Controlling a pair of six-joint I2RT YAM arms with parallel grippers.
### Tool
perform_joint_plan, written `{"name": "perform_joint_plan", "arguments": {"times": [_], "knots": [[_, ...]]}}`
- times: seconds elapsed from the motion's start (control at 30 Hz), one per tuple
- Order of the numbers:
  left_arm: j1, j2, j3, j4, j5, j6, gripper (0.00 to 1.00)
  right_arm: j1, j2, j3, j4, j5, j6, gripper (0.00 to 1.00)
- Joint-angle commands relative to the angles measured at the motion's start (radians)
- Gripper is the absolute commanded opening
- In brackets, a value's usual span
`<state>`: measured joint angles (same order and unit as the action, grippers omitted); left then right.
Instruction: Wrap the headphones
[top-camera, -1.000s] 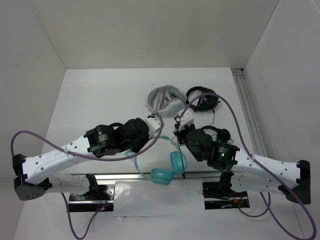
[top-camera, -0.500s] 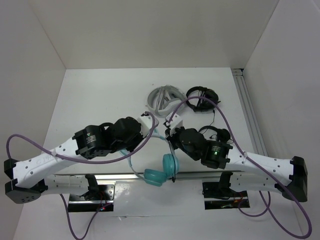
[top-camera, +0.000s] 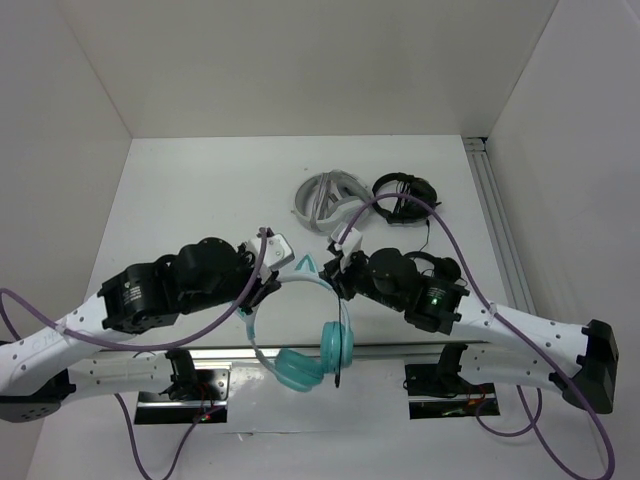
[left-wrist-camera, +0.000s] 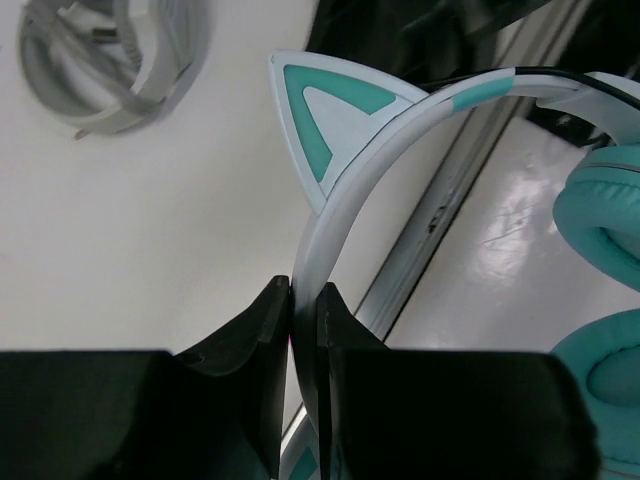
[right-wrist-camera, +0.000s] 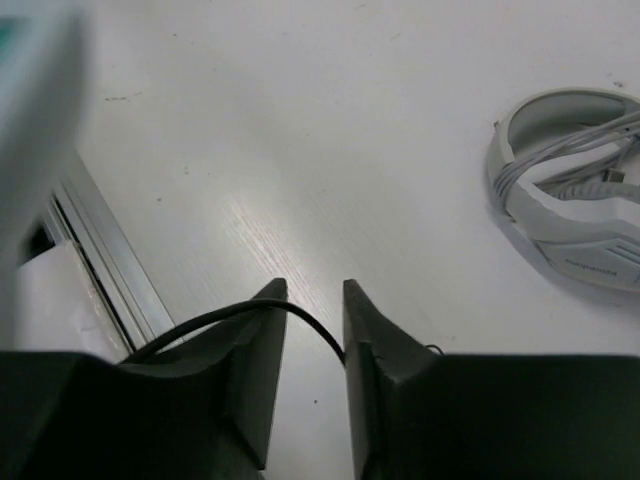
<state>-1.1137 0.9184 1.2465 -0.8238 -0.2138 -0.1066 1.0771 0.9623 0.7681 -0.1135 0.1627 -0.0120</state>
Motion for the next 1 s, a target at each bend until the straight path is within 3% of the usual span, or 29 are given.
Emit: {"name": "perform_joint_plan", "arguments": {"times": [0.0,0.07,0.23,0.4,0.6,0.67,0.8,0.83,0.87,0.97], "knots": [[-0.018,-0.047,0.022,0.224,0.208,-0.037,0.0,-0.032,-0.005,-0.047,0.153,-0.109,0.003,0.37],[-0.018,-0.058,0.013,0.25,0.217,-0.05,0.0,-0.054,0.004,-0.068,0.202,-0.137,0.015,0.48],[-0.018,-0.087,0.004,0.298,0.173,-0.113,0.0,-0.086,0.022,-0.17,0.416,-0.161,0.059,0.64],[-0.018,-0.11,0.014,0.345,0.096,-0.176,0.0,-0.193,0.108,-0.248,0.667,-0.256,0.13,0.68],[-0.018,-0.121,0.059,0.364,-0.004,-0.274,0.0,-0.321,0.366,-0.277,0.928,-0.394,0.21,0.68],[-0.018,-0.121,0.071,0.364,-0.074,-0.315,0.0,-0.333,0.487,-0.257,0.992,-0.436,0.23,0.65],[-0.018,-0.142,0.067,0.373,-0.261,-0.398,0.0,-0.333,0.631,-0.291,1.147,-0.489,0.294,0.41],[-0.018,-0.157,0.051,0.383,-0.324,-0.415,0.0,-0.333,0.682,-0.312,1.182,-0.503,0.309,0.13],[-0.018,-0.173,0.042,0.393,-0.36,-0.429,0.0,-0.324,0.705,-0.323,1.253,-0.514,0.337,0.03],[-0.018,-0.182,0.019,0.393,-0.517,-0.51,0.0,-0.293,0.734,-0.391,1.343,-0.485,0.368,0.0]]}}
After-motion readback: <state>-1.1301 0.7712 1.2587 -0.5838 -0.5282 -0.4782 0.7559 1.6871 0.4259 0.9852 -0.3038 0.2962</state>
